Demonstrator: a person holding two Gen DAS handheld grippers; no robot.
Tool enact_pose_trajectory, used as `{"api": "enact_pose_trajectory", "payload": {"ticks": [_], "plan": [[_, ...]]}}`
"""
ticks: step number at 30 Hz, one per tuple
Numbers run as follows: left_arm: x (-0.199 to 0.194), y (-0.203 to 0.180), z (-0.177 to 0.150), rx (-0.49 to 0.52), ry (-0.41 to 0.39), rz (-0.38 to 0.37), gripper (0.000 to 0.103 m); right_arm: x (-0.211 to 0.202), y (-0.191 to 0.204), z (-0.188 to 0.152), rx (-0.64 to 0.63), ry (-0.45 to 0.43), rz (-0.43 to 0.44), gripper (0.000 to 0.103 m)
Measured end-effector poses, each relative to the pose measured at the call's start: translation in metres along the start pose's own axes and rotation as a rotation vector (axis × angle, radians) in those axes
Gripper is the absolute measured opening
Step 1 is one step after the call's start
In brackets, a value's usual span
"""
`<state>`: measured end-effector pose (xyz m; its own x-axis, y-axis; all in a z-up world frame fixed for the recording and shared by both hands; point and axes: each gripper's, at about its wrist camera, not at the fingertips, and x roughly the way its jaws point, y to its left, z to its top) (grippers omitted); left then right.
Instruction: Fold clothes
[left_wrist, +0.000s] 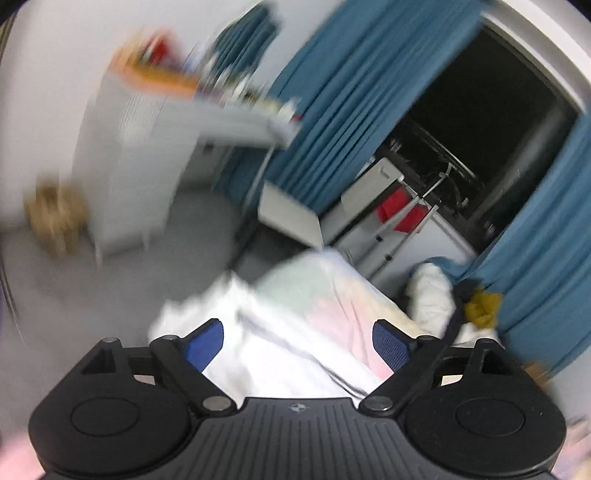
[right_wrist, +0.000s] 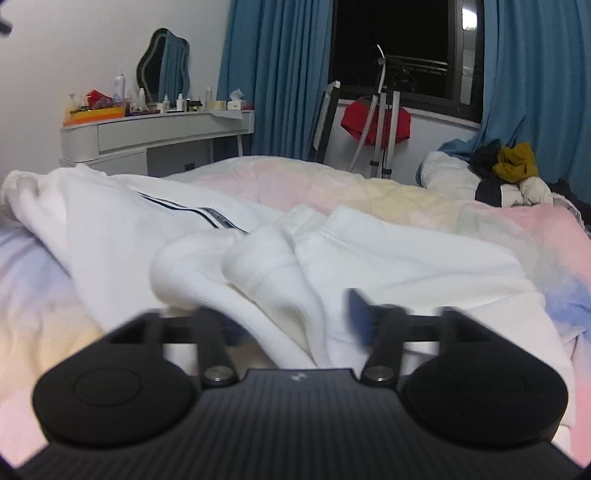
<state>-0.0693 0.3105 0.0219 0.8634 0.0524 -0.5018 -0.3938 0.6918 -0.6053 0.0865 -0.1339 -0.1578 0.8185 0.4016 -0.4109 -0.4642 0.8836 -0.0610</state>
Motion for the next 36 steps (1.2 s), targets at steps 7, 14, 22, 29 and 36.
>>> {"api": "enact_pose_trajectory", "payload": {"ticks": [7, 14, 22, 29, 36], "plan": [[0.043, 0.093, -0.027, -0.379, 0.188, -0.087, 0.09, -0.023, 0.011, 0.0, -0.002, 0.019, 0.081, 0.088], [0.124, 0.105, -0.052, -0.478, 0.285, -0.052, 0.09, -0.042, 0.01, 0.011, 0.036, -0.018, 0.079, 0.088], [0.173, 0.119, -0.047, -0.462, 0.123, 0.05, 0.086, -0.049, -0.024, 0.029, 0.048, -0.112, -0.014, 0.088], [0.196, 0.114, -0.035, -0.393, 0.053, 0.061, 0.07, 0.009, -0.039, 0.009, 0.137, 0.063, 0.056, 0.088], [0.195, 0.046, -0.026, -0.111, -0.038, 0.126, 0.034, 0.028, -0.042, 0.0, 0.213, 0.134, 0.081, 0.088]]}}
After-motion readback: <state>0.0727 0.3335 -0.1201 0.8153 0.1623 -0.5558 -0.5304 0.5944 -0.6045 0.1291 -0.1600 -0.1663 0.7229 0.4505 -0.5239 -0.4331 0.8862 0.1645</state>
